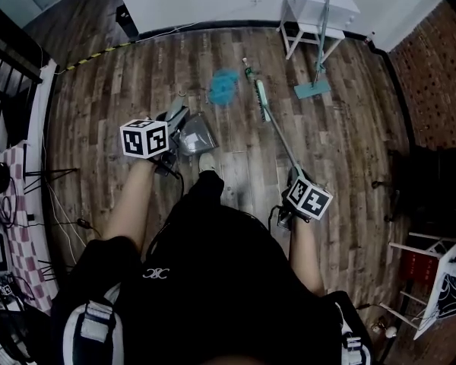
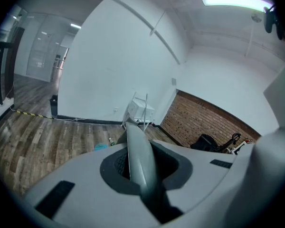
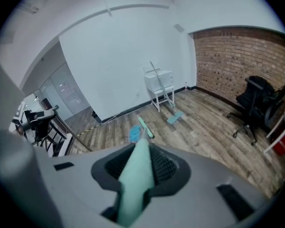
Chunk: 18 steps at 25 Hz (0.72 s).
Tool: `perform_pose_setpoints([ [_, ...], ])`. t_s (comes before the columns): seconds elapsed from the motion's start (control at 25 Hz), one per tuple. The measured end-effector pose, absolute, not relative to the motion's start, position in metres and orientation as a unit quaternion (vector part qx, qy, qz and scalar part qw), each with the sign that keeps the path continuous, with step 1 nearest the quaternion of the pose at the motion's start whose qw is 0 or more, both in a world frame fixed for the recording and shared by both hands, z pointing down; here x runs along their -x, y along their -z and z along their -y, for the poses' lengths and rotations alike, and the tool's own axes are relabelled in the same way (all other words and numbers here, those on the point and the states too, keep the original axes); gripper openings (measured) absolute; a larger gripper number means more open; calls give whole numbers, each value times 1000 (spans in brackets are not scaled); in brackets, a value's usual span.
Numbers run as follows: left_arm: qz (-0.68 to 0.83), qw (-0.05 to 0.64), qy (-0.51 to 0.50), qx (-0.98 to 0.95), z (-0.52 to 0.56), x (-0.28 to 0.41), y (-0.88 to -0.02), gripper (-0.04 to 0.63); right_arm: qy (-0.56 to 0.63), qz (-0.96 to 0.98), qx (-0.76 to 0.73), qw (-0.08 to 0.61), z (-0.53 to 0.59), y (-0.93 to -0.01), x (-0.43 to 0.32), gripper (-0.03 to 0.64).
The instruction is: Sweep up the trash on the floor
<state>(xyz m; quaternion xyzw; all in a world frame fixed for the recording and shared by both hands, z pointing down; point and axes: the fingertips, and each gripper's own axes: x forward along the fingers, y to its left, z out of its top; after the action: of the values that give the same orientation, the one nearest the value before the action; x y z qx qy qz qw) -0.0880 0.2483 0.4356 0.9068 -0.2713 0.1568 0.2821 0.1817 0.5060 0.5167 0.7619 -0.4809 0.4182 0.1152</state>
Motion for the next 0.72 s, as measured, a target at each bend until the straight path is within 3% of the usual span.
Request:
perform_pose_setpoints([
  [0.72,237,326,-160,-901,-55,55,-467,41,-429,447,-776,120,-282,-506,-227,101],
])
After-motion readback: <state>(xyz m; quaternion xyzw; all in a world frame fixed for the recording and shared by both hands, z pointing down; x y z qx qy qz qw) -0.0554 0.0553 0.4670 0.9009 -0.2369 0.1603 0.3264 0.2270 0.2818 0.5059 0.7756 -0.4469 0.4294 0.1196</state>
